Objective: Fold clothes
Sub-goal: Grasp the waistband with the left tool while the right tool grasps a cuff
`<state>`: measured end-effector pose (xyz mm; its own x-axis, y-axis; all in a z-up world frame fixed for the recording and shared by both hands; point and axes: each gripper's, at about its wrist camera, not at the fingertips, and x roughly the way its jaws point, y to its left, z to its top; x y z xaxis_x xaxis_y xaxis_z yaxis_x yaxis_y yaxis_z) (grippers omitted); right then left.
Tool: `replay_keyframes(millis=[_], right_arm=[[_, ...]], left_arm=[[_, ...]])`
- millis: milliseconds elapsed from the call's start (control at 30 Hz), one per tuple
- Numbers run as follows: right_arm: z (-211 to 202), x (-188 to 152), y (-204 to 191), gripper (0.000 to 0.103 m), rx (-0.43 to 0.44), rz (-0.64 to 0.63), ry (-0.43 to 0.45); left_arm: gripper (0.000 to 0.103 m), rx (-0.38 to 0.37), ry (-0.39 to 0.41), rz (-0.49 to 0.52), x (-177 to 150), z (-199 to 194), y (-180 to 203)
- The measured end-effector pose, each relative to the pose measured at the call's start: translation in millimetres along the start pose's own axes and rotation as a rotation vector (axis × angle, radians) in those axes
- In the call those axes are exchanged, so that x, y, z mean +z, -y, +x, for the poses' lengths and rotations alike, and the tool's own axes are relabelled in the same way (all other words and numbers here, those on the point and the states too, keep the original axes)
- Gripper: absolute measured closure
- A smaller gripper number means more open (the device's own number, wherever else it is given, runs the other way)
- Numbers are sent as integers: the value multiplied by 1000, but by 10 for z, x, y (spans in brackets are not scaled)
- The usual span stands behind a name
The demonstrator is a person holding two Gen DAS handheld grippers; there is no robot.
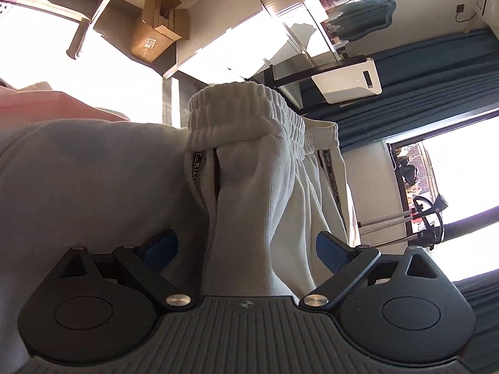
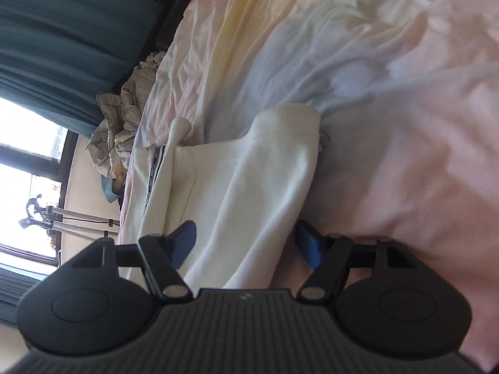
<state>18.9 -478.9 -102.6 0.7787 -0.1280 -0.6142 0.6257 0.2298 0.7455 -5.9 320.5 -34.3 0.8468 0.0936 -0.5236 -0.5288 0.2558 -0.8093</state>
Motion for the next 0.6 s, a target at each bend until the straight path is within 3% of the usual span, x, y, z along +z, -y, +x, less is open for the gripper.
replay_keyframes(millis=[100,167,233,300,367,433,600], right_arm=[[166,18,-90,38,-52,-80,55],[251,-1,-109,50,-75,-113,68],[305,-17,-132,74,-92,-152,79],[300,-7,-120,89,-64,-141,85],[263,15,-132,92,-44,-147,110],[196,30,-182,94,-19,-146,140],[-120,52,-228,95,70,-80,208]], left_arm=[[11,-45,5,-10,5,71,-8],[23,-54,-1,-28,6,128,-34],[34,-44,-11,-31,-10,168,-52],[49,-31,-14,-36,-26,203,-76],[79,-38,-8,-82,-45,188,-135],[88,-75,10,-112,-67,100,-162],[90,-175,56,-161,-131,-199,-197]])
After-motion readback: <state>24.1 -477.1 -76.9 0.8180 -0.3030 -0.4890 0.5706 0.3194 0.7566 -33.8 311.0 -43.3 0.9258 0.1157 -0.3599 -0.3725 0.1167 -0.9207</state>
